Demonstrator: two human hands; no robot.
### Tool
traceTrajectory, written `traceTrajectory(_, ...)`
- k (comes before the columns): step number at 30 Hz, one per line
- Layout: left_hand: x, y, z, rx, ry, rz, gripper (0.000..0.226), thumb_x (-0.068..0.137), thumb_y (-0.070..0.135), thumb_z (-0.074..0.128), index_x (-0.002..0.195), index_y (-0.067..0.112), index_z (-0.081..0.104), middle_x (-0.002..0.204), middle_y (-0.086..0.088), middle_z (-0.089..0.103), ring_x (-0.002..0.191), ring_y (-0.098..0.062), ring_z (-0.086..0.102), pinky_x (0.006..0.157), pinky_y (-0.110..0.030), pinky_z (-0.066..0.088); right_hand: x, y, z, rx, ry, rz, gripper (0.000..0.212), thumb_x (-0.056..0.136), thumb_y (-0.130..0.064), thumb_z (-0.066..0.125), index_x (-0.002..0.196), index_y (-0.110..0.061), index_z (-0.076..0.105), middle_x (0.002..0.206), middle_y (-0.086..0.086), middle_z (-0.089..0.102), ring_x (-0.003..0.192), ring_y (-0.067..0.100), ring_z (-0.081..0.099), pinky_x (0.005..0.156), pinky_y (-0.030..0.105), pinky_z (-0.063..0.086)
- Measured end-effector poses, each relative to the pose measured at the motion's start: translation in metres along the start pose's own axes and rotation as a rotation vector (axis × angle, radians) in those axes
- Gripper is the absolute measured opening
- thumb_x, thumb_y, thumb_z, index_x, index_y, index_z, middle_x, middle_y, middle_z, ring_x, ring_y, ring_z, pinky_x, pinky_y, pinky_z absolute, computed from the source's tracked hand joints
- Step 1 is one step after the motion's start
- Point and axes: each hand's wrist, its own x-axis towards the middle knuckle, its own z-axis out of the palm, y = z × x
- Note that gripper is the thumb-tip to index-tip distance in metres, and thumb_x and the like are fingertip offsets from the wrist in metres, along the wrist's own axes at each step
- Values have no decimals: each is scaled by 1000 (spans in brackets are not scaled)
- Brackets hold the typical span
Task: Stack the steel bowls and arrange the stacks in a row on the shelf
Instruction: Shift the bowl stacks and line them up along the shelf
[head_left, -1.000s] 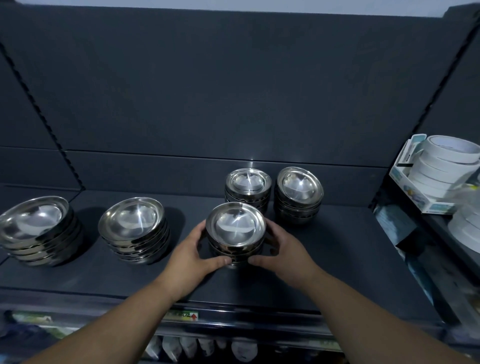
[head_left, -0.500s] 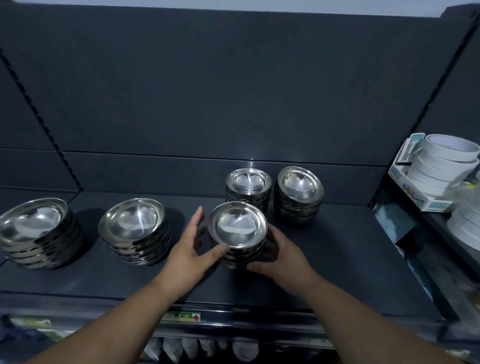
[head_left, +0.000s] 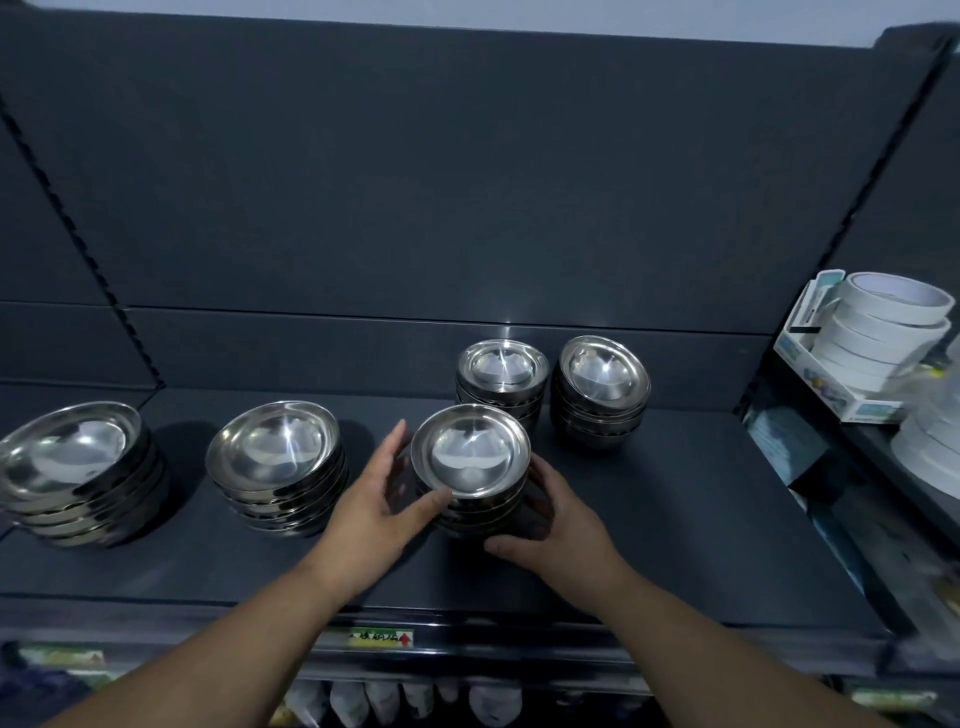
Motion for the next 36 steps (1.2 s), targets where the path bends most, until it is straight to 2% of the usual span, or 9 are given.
traceTrajectory(2, 0, -3, -3, 50, 5, -13, 129, 50, 66, 82, 153, 29, 14, 143, 23, 40, 132, 5, 40, 115, -29, 33, 1, -8, -1, 5, 46, -18, 93, 68, -31, 86, 142, -39, 32, 129, -31, 51, 121, -11, 49, 106, 19, 40)
traceTrajectory(5, -1, -6, -1, 80, -19, -68, 141, 37, 70, 84, 153, 31, 13, 147, 17, 38, 133, 0, 40, 115, -29, 32, 5, -20, 0, 19, 113, -36, 67, 86, -46, 62, 146, -34, 35, 128, -29, 53, 125, -8, 47, 108, 17, 35)
traceTrajectory(10, 2, -7, 6, 102, -7, -49, 104, 66, 18, 87, 149, 31, 25, 131, 19, 55, 118, 6, 53, 96, -7, 43, 6, -28, 7, -38, 130, -39, 57, 93, -45, 52, 147, -32, 37, 133, -22, 55, 126, -7, 46, 109, 16, 33)
traceTrajectory(16, 2, 0, -4, 163, -12, -47, 111, 66, 23, 87, 152, 29, 18, 142, 14, 48, 126, -2, 47, 100, -16, 38, 4, -32, 15, -47, 147, -25, 58, 93, -44, 52, 147, -31, 36, 135, -20, 55, 126, -8, 47, 111, 22, 36)
traceTrajectory(20, 3, 19, -8, 286, 42, 52, 117, 65, 43, 85, 154, 26, 11, 148, 16, 30, 138, -3, 28, 112, -23, 25, 3, -37, 7, -34, 251, 37, 59, 95, -40, 51, 149, -24, 32, 143, -7, 49, 125, 0, 46, 106, 19, 33)
traceTrajectory(25, 5, 60, 13, 412, 69, 418, 77, 76, 53, 63, 143, 23, 40, 137, 22, 35, 120, 28, 27, 97, 6, 17, 1, -39, -28, -52, 441, 119, 46, 96, -37, 52, 137, -16, 49, 118, -10, 57, 112, 3, 51, 87, 11, 32)
traceTrajectory(27, 8, 69, 34, 428, -1, 465, 64, 79, 51, 59, 137, 24, 48, 134, 20, 45, 118, 25, 34, 97, 5, 22, 2, -34, -47, -54, 511, 157, 44, 95, -39, 54, 132, -14, 56, 116, -7, 63, 107, 7, 55, 86, 17, 34)
traceTrajectory(31, 21, 63, 91, 383, -208, 286, 57, 88, 42, 62, 140, 28, 44, 139, 10, 51, 123, 3, 47, 107, -21, 40, 9, -24, -89, -58, 559, 220, 44, 94, -41, 56, 128, -13, 59, 123, 0, 65, 101, 7, 54, 87, 21, 35)
traceTrajectory(36, 55, 49, 149, 394, -131, 32, 61, 88, 47, 60, 142, 25, 41, 143, 3, 49, 128, -8, 48, 109, -28, 38, 29, -7, -135, -71, 482, 273, 48, 93, -43, 59, 132, -16, 56, 129, 1, 60, 113, 13, 54, 94, 25, 40)
